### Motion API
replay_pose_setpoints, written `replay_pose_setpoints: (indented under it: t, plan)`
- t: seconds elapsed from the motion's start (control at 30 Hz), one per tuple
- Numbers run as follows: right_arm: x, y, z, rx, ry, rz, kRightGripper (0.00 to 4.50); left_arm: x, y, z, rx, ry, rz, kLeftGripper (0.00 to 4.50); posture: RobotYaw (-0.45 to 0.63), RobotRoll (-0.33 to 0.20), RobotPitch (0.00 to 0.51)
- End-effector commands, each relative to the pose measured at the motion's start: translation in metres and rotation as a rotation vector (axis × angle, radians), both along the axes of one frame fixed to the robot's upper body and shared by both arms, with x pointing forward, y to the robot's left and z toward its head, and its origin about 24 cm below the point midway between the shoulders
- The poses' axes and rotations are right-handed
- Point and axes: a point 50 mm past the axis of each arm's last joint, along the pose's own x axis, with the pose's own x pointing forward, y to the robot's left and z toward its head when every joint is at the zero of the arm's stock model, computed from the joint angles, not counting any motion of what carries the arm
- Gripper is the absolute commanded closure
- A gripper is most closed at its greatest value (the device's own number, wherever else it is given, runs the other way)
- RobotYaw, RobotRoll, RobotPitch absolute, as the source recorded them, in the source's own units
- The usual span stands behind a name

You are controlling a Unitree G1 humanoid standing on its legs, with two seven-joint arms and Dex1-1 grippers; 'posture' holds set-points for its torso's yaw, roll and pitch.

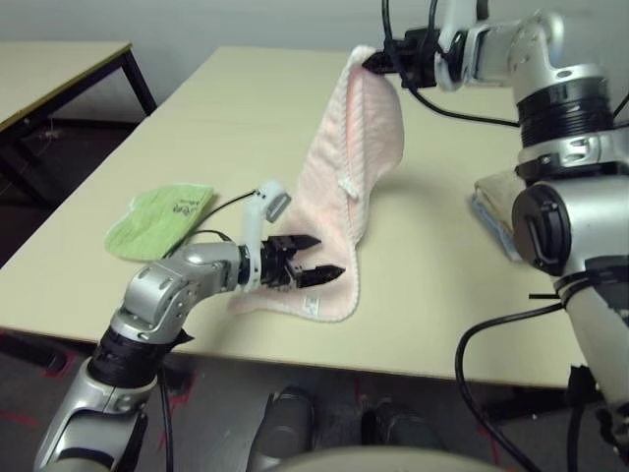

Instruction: Fold the towel and set it aside.

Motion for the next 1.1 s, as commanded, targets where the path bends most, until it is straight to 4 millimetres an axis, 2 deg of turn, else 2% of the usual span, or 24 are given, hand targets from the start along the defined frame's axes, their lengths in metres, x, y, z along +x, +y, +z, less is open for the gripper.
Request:
replay_pose_setpoints:
  t: [0.03,0.23,0.43,0.57,0.67,0.87,1.03,1.1]
  plan:
    - [0.003,0.0,0.0,-0.005,-0.016,-0.025,4.48,-0.004,-0.004,-0.001,0.004,0.095,-0.056,0.0,0.15,0.0,0.028]
    - [0.01,-0.004,0.0,0.01,-0.042,-0.082,4.48,-0.003,-0.01,0.0,0.025,0.122,-0.09,0.0,0.15,0.0,0.035]
    - [0.012,-0.001,-0.001,0.0,-0.055,-0.082,4.48,0.0,-0.025,-0.008,0.048,0.148,-0.104,0.0,0.17,0.0,0.043]
    - [0.012,-0.002,-0.002,-0.005,-0.053,-0.082,4.48,0.011,-0.043,-0.008,0.063,0.121,-0.096,0.0,0.18,0.0,0.049]
    - [0.013,-0.002,-0.003,-0.007,-0.051,-0.079,4.48,0.014,-0.052,-0.016,0.109,0.115,-0.087,0.0,0.19,0.0,0.053]
    - [0.012,-0.002,-0.003,-0.008,-0.045,-0.068,4.48,0.017,-0.055,-0.036,0.22,0.118,-0.069,0.0,0.19,0.0,0.056]
    - [0.011,-0.003,-0.002,-0.005,-0.042,-0.061,4.48,0.025,-0.057,-0.046,0.293,0.048,-0.051,0.0,0.19,0.0,0.055]
    - [0.011,-0.004,-0.001,-0.005,-0.041,-0.057,4.5,0.025,-0.058,-0.051,0.323,0.012,-0.06,0.41,0.19,0.0,0.055]
